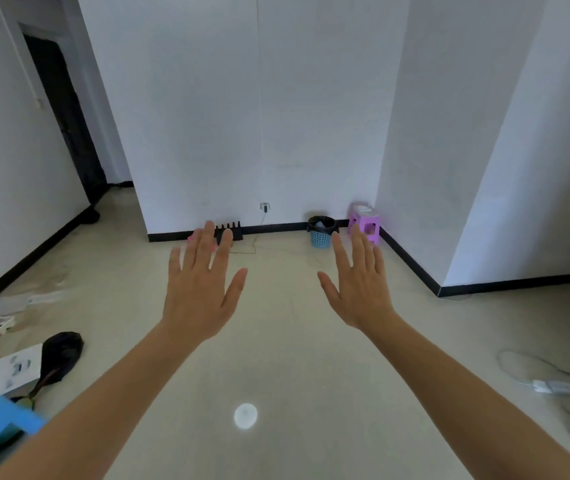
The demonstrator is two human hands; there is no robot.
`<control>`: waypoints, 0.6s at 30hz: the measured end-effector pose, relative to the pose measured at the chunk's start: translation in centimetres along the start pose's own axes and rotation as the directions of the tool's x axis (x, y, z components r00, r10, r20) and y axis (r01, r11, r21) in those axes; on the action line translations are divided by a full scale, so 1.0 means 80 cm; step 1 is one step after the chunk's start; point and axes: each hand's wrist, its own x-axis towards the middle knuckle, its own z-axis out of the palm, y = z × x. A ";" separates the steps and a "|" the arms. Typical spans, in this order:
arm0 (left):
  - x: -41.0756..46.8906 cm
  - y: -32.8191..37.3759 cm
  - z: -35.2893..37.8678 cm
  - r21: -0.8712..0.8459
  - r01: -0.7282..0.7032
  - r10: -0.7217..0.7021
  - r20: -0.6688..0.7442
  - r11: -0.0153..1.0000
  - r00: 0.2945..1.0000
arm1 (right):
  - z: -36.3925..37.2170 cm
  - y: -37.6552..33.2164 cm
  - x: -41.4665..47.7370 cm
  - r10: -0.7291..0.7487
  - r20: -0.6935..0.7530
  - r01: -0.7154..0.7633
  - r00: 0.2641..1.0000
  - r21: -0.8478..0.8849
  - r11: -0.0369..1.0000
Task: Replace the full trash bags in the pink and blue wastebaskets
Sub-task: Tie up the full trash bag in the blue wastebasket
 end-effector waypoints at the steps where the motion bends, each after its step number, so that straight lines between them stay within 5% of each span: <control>1: 0.023 -0.021 0.025 -0.005 0.022 -0.022 -0.004 1.000 1.000 | 0.024 -0.006 0.033 -0.025 -0.008 0.025 1.000 0.002 1.000; 10: 0.284 -0.154 0.232 -0.109 0.041 -0.039 0.029 0.993 0.999 | 0.188 0.002 0.307 0.034 0.005 -0.034 0.999 -0.056 0.998; 18: 0.510 -0.124 0.455 -0.226 -0.089 0.093 0.006 0.970 0.996 | 0.317 0.109 0.474 0.122 0.017 -0.120 0.992 -0.070 0.990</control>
